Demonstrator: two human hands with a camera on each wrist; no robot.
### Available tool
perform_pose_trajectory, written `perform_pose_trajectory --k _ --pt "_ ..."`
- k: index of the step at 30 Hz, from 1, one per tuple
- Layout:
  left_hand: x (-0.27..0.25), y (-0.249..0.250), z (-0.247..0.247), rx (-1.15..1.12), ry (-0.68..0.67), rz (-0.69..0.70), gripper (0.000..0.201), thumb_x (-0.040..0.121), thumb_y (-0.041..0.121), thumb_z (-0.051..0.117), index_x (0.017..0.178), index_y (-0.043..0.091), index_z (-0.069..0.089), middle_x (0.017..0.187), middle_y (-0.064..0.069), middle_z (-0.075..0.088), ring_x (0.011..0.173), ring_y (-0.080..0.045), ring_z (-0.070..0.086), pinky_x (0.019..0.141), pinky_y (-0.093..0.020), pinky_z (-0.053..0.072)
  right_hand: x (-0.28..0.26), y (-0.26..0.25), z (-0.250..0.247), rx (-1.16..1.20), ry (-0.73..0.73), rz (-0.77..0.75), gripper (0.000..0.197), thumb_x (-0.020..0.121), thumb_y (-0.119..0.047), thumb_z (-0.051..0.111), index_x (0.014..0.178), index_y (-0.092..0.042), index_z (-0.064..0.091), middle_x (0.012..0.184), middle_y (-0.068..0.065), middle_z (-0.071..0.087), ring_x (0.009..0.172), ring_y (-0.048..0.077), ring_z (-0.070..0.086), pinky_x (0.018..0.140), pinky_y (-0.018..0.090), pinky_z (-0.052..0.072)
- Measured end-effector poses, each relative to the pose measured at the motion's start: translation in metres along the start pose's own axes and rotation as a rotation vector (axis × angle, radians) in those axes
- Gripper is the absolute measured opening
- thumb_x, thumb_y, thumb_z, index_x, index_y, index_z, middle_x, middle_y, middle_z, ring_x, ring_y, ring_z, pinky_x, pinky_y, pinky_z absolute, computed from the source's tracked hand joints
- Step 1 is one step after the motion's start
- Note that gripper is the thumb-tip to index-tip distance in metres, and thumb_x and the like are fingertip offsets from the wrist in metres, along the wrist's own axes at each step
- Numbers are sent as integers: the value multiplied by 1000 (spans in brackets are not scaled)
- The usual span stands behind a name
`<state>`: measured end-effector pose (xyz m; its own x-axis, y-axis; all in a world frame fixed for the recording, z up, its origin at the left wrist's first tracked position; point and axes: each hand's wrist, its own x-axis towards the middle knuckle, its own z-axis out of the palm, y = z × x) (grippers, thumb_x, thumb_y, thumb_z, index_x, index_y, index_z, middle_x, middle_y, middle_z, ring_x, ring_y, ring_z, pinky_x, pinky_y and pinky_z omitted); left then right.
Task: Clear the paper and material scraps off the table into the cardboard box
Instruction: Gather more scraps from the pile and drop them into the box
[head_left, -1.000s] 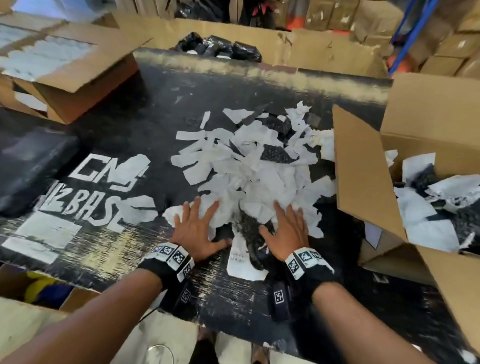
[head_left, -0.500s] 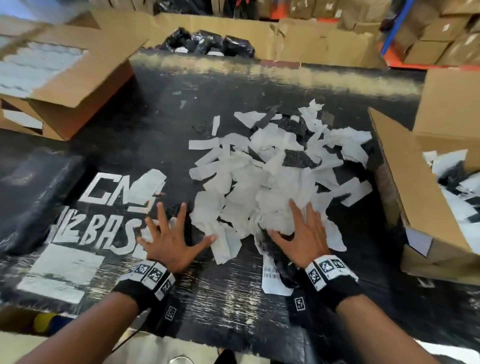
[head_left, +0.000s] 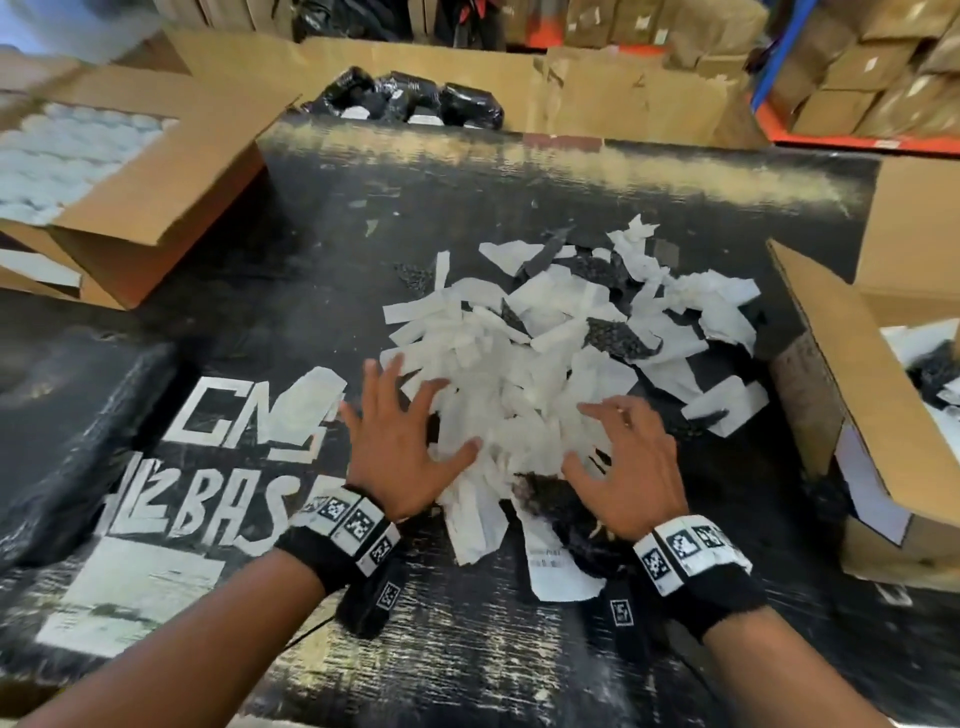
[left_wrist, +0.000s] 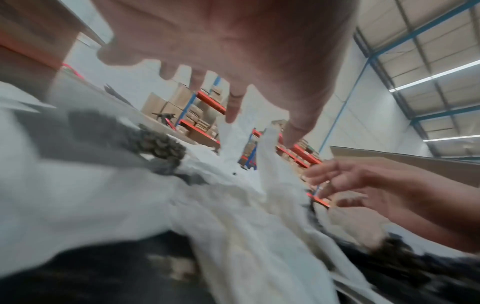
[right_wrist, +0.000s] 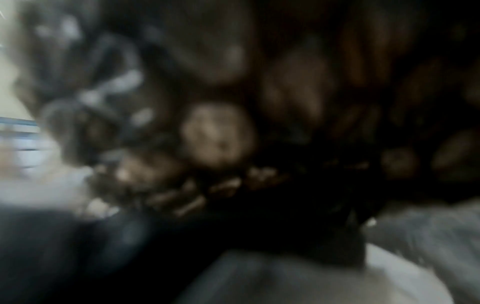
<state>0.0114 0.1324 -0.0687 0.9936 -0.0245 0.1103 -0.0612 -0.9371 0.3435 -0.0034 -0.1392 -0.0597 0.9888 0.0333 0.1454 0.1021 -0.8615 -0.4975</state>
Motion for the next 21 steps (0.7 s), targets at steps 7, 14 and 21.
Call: perform_pose_trajectory --k 7,14,21 --pt "30 -64 23 50 -279 -380 120 55 104 20 158 43 2 169 -7 -5 150 -52 0 115 -72 11 27 12 32 -150 -379 165 98 75 -85 46 153 -48 0 166 2 -11 151 34 -6 119 58 12" --pt "42 -10 26 -397 -375 110 85 84 60 30 160 26 9 157 -3 27 140 -22 40 112 -45 40 28 -14 39 -82 -342 38 73 86 -65 50 151 -41 28 153 -6 34 144 23 26 112 45 27" --pt "105 -10 18 -329 136 33 68 90 63 40 146 24 39 153 -12 30 141 -33 30 115 -57 31 79 26 -10 -134 64 332 56 81 -58 59 130 -32 53 138 0 44 130 24 36 103 49 32"
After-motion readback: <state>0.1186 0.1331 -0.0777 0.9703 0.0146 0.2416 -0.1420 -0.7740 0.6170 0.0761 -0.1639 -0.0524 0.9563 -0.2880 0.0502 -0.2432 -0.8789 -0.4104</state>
